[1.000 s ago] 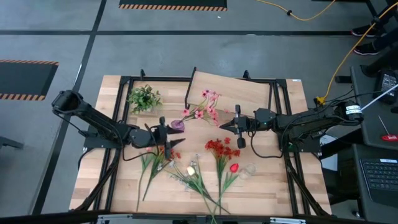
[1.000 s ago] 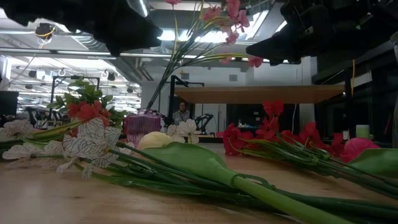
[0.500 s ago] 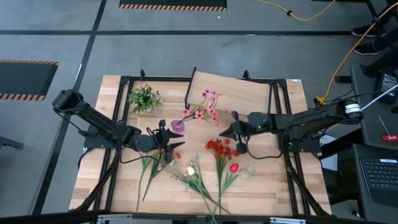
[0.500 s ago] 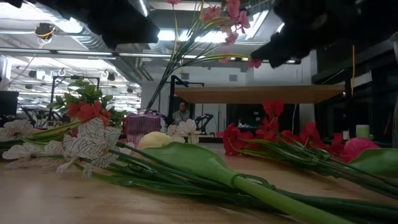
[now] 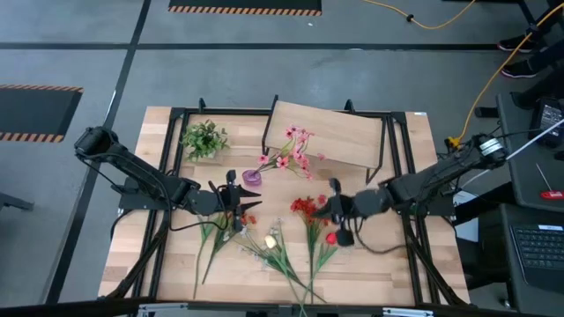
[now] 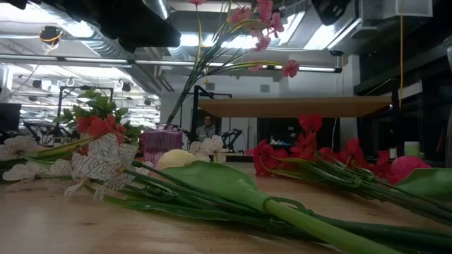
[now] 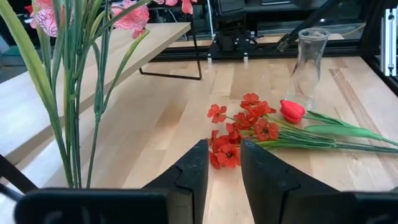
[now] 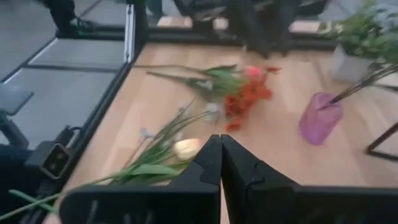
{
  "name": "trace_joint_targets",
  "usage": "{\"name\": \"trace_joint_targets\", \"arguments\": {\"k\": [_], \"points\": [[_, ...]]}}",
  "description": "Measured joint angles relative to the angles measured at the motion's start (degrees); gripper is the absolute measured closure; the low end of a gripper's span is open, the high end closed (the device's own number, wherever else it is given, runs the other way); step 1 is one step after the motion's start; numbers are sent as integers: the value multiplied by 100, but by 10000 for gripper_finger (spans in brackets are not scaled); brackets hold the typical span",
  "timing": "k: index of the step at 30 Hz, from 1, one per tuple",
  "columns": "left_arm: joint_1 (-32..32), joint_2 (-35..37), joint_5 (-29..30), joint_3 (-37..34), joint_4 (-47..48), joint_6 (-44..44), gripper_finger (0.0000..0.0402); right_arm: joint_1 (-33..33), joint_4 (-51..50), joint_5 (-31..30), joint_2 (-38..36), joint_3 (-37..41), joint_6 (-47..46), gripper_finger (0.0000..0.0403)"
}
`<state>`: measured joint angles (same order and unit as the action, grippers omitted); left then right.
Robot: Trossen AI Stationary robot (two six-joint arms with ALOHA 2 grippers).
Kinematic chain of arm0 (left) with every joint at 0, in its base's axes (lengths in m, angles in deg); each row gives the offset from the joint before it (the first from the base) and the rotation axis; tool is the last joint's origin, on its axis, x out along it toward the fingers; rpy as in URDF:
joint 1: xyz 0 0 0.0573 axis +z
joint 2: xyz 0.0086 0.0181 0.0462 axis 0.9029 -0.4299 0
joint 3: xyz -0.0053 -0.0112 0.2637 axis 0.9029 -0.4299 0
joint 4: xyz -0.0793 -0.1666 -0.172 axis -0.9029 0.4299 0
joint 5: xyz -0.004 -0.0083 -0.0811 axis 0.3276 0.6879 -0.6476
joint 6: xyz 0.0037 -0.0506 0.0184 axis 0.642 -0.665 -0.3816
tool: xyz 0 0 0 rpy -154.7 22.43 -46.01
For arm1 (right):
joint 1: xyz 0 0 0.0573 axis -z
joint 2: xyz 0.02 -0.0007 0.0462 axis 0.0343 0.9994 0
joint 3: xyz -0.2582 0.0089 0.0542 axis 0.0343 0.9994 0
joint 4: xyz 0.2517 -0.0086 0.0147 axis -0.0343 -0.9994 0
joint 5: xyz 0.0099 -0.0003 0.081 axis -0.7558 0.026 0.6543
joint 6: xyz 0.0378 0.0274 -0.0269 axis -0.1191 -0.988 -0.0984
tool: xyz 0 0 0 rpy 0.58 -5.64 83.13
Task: Pick and place flowers into a vace then onto a shelf
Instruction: Put the yellow flower into the purple vase
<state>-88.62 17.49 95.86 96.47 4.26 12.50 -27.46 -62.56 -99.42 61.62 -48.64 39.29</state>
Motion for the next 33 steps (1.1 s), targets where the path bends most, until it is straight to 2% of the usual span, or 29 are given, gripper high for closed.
{"name": "trace_joint_targets", "arguments": {"k": [4, 9, 12, 18, 24, 28, 33], "points": [[-41, 0, -138, 0, 7, 18, 316, -426, -819, -412, 729, -829, -158, 400], [-188, 0, -340, 0, -24, 414, 316, -669, -1821, -447, 1725, -1938, -171, 399], [-276, 0, -342, 0, -43, 466, 316, -712, -1981, -447, 2175, -2415, -240, 398], [-370, -2, -325, 4, -280, 588, 316, -711, -2556, -449, 2751, -3045, -760, 398], [-444, -2, -311, 4, -334, 503, 316, -775, -4250, -445, 3129, -3725, -1692, 397], [-443, -2, -304, 4, -337, 478, 316, -779, -4314, -332, 3284, -3764, -1957, 397], [-445, -2, -300, 4, -335, 450, 316, -858, -4295, -102, 3503, -3764, -1605, 397]]}}
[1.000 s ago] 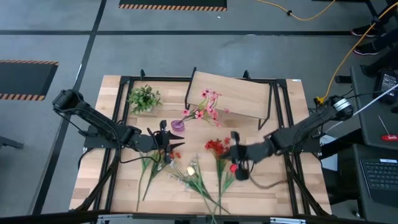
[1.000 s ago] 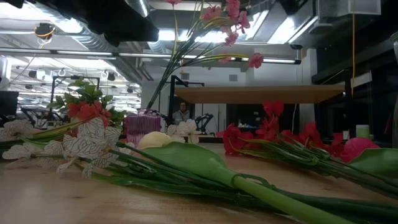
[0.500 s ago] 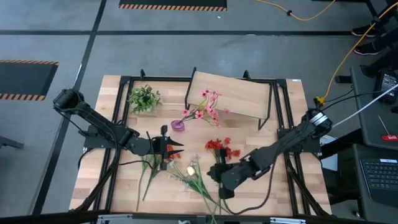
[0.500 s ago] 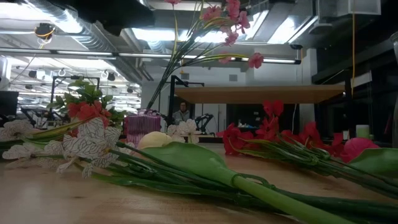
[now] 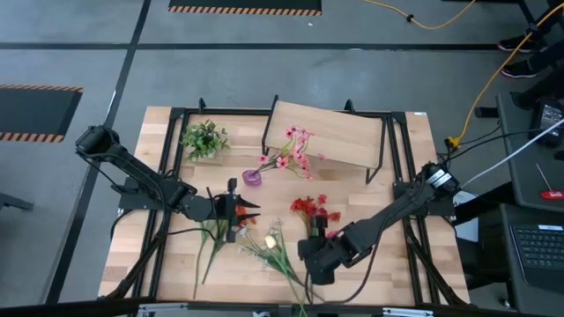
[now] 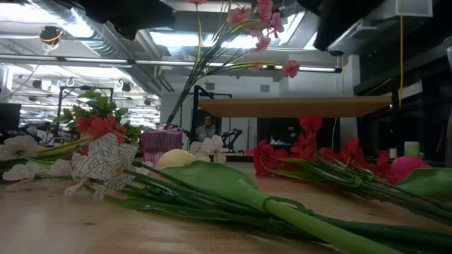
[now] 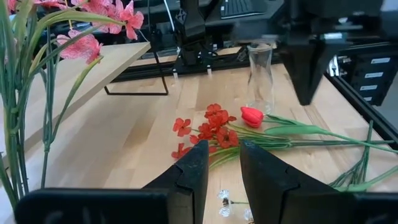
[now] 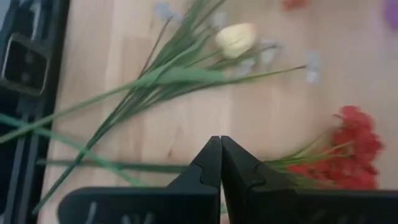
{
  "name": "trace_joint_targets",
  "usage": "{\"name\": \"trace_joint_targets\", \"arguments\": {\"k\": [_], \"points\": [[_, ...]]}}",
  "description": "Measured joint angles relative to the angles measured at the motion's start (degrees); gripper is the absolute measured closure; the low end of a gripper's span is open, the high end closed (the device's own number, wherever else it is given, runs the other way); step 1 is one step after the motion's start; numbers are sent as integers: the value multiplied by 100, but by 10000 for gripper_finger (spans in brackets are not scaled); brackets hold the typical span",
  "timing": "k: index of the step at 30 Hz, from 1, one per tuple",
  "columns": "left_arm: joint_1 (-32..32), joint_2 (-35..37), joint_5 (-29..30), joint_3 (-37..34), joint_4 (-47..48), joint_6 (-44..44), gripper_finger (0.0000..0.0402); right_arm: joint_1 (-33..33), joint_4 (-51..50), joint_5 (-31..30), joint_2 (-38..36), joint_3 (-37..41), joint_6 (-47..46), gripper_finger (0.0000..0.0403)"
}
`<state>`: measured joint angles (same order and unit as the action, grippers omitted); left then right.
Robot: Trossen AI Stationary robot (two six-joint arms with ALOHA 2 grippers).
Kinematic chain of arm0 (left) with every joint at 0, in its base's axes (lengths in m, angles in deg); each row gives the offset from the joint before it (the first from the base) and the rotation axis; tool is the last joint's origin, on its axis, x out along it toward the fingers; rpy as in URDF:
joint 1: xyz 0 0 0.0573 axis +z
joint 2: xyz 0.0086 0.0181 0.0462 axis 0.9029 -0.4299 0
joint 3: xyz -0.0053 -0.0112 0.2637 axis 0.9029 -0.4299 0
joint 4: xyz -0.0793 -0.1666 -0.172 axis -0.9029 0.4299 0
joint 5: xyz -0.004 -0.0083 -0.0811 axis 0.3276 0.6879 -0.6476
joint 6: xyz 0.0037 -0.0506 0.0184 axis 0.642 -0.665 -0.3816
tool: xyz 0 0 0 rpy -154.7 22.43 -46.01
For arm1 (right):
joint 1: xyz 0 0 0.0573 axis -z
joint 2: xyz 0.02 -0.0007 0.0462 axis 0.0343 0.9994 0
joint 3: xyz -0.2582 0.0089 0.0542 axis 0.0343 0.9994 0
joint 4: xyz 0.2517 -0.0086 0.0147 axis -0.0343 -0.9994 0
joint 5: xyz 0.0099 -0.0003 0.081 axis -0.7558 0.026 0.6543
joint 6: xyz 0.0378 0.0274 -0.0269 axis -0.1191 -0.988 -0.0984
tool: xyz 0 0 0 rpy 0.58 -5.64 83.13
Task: Pick and place flowers into a vace then onto a shelf
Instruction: Put the yellow flower into the purple vase
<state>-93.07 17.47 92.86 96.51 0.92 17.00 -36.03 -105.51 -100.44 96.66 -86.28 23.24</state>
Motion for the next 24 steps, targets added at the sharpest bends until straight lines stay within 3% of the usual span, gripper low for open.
{"name": "trace_joint_targets", "arguments": {"k": [10, 24], "points": [[0, 0, 4, 0, 18, -56, 316, -2, 483, 127, 132, 0, -90, 389], [0, 0, 4, 0, 46, -66, 316, 2, 712, 299, 219, 2, -174, 259]]}}
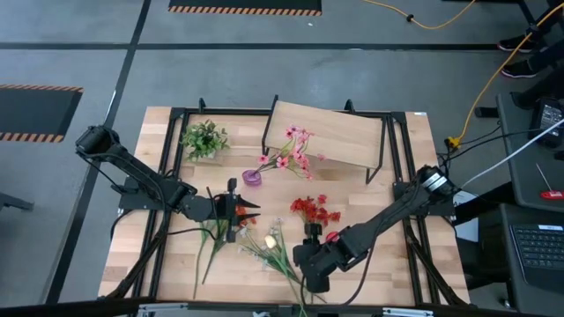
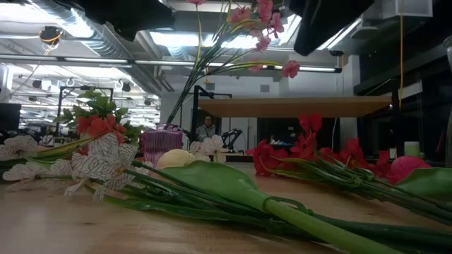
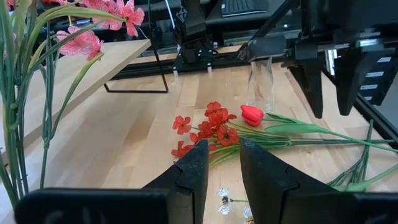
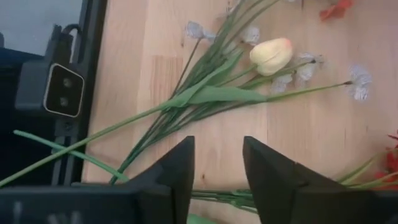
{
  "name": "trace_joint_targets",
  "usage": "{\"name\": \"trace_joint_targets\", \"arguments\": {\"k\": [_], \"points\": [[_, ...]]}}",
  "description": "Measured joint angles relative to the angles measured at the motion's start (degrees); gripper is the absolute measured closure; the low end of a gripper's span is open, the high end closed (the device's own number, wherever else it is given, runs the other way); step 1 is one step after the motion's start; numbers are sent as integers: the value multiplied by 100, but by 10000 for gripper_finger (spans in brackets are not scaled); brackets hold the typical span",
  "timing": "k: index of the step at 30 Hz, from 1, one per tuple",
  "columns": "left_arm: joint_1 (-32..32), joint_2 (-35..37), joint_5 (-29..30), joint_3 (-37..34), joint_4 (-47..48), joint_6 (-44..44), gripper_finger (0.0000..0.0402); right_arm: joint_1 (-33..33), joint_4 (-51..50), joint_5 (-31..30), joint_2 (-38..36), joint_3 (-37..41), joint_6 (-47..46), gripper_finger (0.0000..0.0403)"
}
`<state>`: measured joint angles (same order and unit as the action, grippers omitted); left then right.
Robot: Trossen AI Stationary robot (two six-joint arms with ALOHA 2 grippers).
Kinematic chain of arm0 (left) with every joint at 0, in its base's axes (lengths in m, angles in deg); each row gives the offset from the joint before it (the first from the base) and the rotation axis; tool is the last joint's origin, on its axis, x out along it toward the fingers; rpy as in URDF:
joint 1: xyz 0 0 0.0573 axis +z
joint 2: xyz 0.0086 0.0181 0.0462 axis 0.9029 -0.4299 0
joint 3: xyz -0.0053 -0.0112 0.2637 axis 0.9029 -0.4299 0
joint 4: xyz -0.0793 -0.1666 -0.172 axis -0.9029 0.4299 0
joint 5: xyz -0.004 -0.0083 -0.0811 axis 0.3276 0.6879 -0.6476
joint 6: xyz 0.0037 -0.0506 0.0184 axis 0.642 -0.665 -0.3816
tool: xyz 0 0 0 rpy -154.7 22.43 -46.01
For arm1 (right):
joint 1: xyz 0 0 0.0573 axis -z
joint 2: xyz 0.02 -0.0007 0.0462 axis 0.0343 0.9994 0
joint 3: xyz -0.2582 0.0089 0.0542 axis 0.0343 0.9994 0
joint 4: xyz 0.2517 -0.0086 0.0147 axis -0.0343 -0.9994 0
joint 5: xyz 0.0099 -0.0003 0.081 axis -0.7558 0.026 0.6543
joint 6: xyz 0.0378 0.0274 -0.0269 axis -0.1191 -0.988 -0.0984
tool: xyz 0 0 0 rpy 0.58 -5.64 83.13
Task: Pick and place flowers into a vace then onto a shelf
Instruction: Put the yellow flower into the purple vase
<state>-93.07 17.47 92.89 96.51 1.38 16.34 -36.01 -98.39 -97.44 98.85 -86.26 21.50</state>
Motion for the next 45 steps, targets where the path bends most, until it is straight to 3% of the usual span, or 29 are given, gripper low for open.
{"name": "trace_joint_targets", "arguments": {"k": [11, 33, 45], "points": [[0, 0, 0, 0, 55, 4, 316, 13, 591, 151, 264, 2, 267, 243], [2, -2, 39, -7, 127, -90, 316, 63, 1079, 439, 1302, 7, -349, 243], [2, -2, 46, -7, 127, -90, 316, 101, 1418, 555, 1332, 9, -318, 243]]}}
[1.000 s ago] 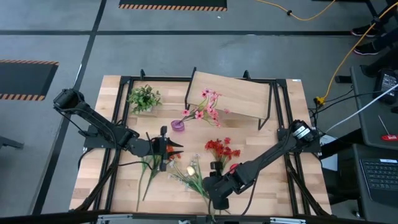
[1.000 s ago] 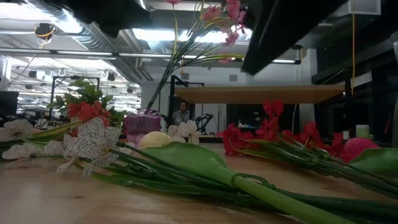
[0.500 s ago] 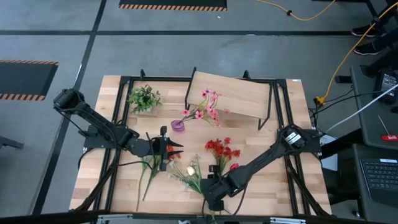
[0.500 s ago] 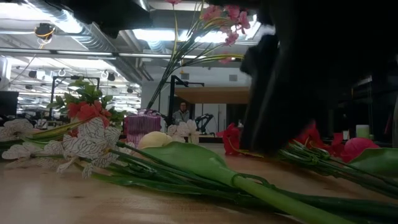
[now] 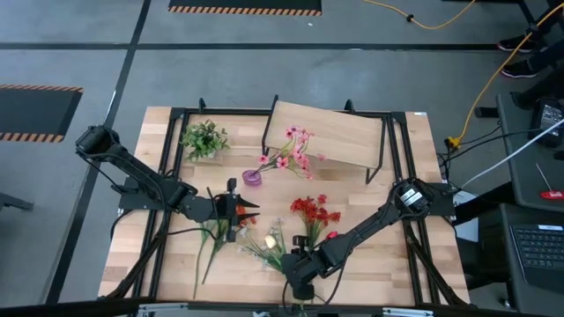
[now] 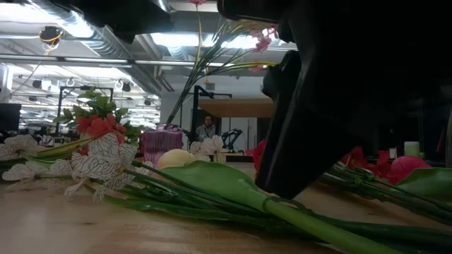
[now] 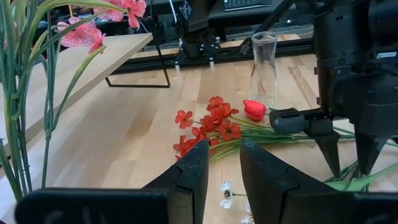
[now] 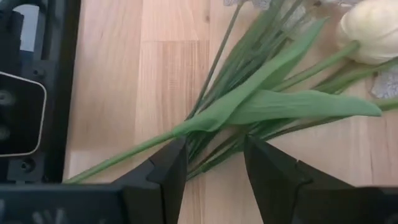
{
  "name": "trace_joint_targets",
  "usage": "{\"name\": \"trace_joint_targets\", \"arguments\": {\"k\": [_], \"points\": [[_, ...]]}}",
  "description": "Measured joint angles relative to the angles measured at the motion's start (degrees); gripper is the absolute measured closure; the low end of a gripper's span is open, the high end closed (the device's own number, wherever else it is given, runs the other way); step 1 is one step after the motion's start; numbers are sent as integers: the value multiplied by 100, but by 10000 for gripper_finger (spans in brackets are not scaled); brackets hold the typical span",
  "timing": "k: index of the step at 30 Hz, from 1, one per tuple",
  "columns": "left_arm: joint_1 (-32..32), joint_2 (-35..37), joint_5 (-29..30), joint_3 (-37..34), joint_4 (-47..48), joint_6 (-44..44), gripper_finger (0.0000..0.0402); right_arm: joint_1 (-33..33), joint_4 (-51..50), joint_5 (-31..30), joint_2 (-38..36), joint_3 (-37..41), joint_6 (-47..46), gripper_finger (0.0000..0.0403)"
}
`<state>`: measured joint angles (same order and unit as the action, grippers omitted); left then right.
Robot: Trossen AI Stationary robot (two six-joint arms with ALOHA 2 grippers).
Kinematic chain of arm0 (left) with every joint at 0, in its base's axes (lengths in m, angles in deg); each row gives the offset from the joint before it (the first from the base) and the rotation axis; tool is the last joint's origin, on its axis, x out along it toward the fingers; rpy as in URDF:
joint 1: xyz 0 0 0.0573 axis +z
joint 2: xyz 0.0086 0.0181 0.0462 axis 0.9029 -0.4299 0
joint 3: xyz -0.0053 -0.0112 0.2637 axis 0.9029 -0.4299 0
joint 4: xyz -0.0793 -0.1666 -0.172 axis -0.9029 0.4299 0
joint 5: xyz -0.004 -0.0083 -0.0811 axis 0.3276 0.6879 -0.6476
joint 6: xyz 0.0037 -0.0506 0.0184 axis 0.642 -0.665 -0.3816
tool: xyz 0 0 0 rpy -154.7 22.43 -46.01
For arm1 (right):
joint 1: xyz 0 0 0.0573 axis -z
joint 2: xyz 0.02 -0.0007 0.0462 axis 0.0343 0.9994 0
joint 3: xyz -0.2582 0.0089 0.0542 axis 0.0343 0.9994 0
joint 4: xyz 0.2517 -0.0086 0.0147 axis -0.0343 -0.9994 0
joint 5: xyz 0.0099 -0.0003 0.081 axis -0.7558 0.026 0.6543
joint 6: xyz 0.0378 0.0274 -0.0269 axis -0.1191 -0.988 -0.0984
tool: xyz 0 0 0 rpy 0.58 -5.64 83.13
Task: Pick and place flowers into a vace then onto a shelf
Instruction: Put the yellow flower into the purple vase
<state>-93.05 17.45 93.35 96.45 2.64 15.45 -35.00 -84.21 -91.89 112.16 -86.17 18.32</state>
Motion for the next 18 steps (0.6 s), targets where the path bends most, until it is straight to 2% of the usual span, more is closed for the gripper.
{"name": "trace_joint_targets", "arguments": {"k": [18], "points": [[0, 0, -1, 0, 0, 0, 316, 236, 384, 148, -13, 0, 12, 243]]}}
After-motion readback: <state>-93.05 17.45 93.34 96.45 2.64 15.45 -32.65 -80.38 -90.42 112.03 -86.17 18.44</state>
